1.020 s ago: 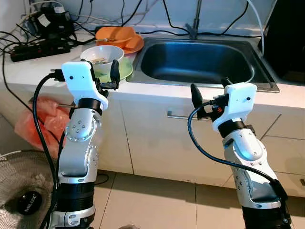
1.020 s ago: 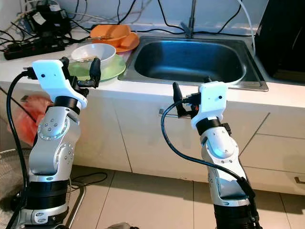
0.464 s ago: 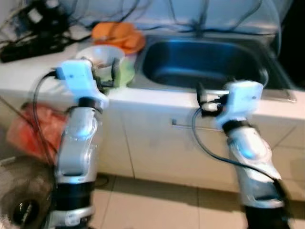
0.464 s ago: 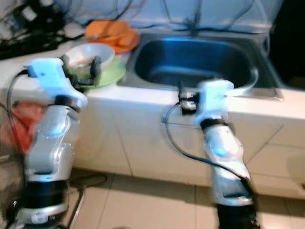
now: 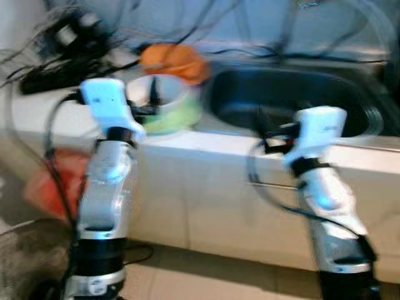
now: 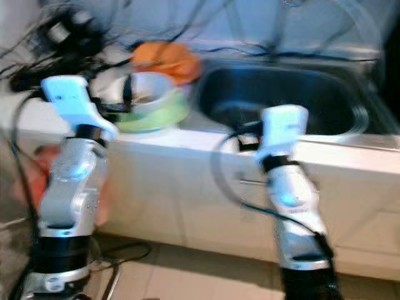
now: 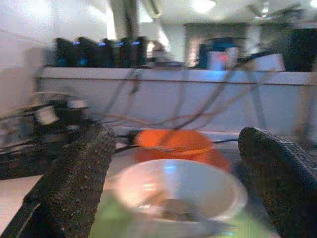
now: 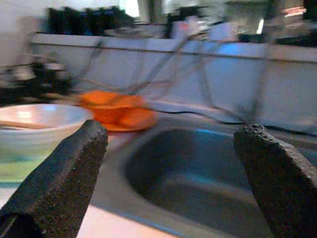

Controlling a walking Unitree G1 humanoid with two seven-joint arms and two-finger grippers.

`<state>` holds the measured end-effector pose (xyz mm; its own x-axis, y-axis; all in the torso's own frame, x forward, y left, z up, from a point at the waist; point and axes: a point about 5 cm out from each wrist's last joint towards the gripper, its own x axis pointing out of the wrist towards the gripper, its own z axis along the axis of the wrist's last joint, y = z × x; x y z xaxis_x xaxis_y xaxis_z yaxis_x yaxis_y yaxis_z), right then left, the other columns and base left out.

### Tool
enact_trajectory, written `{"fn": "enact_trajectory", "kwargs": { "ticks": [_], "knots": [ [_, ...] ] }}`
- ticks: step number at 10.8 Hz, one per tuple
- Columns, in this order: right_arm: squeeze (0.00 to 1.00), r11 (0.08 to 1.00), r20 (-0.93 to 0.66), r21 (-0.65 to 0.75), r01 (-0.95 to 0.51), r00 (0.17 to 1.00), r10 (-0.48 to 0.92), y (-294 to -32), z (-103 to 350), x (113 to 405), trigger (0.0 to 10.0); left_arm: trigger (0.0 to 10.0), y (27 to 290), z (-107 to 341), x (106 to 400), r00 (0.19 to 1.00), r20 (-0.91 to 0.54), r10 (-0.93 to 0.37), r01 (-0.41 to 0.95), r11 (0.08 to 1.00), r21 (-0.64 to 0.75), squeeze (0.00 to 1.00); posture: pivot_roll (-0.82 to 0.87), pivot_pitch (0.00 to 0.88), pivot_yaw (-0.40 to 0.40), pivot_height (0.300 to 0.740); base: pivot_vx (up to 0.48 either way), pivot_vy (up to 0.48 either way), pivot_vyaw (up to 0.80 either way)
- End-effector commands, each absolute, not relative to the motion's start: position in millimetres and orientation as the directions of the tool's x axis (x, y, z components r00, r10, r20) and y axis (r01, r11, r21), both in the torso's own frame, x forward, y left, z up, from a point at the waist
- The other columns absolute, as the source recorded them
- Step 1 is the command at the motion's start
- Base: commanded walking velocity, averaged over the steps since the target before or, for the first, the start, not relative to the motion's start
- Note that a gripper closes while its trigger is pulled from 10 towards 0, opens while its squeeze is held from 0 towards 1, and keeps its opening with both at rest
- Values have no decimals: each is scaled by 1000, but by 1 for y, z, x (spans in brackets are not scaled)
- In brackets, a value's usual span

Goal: Kitchen organization

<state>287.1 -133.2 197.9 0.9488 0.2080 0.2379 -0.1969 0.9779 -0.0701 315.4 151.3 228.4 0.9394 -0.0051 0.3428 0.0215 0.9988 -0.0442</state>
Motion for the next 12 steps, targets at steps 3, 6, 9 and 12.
{"fn": "enact_trajectory", "kwargs": {
  "ticks": [3,6,9,12],
  "knots": [
    [0,981,246,-85,-172,951,188,-139,201,288,10000,10000,146,225,315,942,334,-31,40,999,-21,0,93,0,47,740,0,0,0],
    [0,983,240,-73,-166,954,179,-139,200,288,10000,10000,142,224,315,942,331,-49,60,998,-22,0,92,0,49,740,0,0,0],
    [0,983,244,-78,-168,953,182,-139,200,288,10000,10000,143,224,315,944,328,-42,53,998,-23,0,93,0,49,740,0,-464,0],
    [0,982,241,-80,-170,953,185,-139,199,288,10000,10000,143,223,315,945,326,-39,53,998,-34,0,92,0,49,740,0,-304,0]
  ]
}}
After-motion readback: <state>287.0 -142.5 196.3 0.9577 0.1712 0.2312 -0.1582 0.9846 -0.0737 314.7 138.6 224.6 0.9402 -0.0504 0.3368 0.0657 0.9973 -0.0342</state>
